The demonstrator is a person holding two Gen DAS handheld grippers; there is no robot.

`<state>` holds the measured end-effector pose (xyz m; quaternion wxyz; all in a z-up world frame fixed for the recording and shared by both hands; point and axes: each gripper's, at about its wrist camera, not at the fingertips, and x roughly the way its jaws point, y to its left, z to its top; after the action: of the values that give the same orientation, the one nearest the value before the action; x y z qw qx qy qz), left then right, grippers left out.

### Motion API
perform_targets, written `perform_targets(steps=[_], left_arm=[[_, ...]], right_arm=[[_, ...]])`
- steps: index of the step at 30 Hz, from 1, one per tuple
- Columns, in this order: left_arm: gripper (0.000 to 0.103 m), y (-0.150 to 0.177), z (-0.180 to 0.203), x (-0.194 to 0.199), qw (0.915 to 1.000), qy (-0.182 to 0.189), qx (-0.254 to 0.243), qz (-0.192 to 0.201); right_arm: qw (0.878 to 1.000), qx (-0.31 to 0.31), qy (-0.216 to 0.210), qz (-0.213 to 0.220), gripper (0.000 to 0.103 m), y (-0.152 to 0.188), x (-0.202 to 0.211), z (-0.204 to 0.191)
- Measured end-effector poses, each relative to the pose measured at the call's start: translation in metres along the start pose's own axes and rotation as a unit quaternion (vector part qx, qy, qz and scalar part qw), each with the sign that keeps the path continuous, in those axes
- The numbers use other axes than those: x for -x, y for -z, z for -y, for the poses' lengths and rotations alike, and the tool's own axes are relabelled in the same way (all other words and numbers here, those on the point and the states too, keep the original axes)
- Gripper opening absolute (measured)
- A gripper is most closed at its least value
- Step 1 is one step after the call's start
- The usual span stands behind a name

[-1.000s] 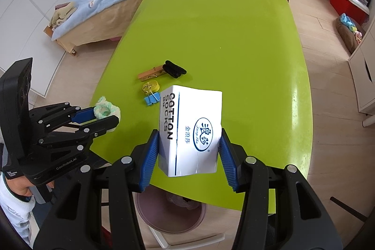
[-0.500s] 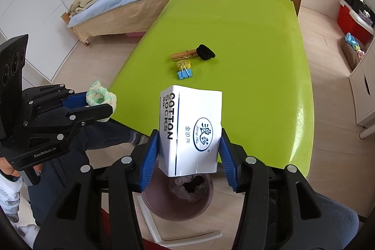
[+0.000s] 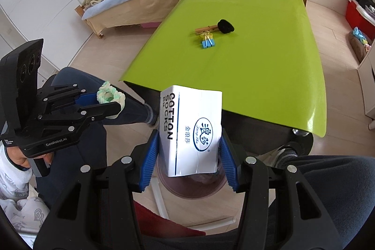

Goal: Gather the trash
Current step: 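Carry the sock box and mint-green sock to the wastebasket and release both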

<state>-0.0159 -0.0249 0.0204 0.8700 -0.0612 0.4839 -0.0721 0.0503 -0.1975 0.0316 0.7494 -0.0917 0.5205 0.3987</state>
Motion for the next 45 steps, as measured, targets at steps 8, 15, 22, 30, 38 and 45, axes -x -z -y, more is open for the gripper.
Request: perform_targets(steps=[8,15,22,30,38,45], left_arm=[[0.026,0.009,-0.001,0.000,0.9999,0.008,0.007,-0.002],[0.026,0.011,0.001,-0.001,0.9998,0.017,0.003,-0.004],[0.027,0.011,0.008,-0.003,0.9995,0.029,-0.009,-0.010],[0.079,0.012,0.015,-0.006,0.9984,0.053,-0.017,-0.013],[0.095,0.011,0.005,-0.008,0.9993,0.032,0.012,-0.013],[0.095,0.011,-0.006,-0.012,0.9987,0.009,0.045,-0.020]], right_arm=[[0.999,0.008,-0.028,-0.023,0.053,0.015,-0.014,-0.009],[0.999,-0.008,-0.033,-0.018,0.088,0.016,-0.014,-0.004],[0.999,-0.032,-0.024,-0.013,0.096,0.016,-0.013,0.005],[0.998,-0.059,-0.024,0.000,0.096,0.017,-0.008,0.016],[0.997,-0.067,-0.025,-0.002,0.097,0.017,-0.009,0.019],[0.997,-0.067,-0.024,-0.005,0.098,0.018,-0.009,0.018]])
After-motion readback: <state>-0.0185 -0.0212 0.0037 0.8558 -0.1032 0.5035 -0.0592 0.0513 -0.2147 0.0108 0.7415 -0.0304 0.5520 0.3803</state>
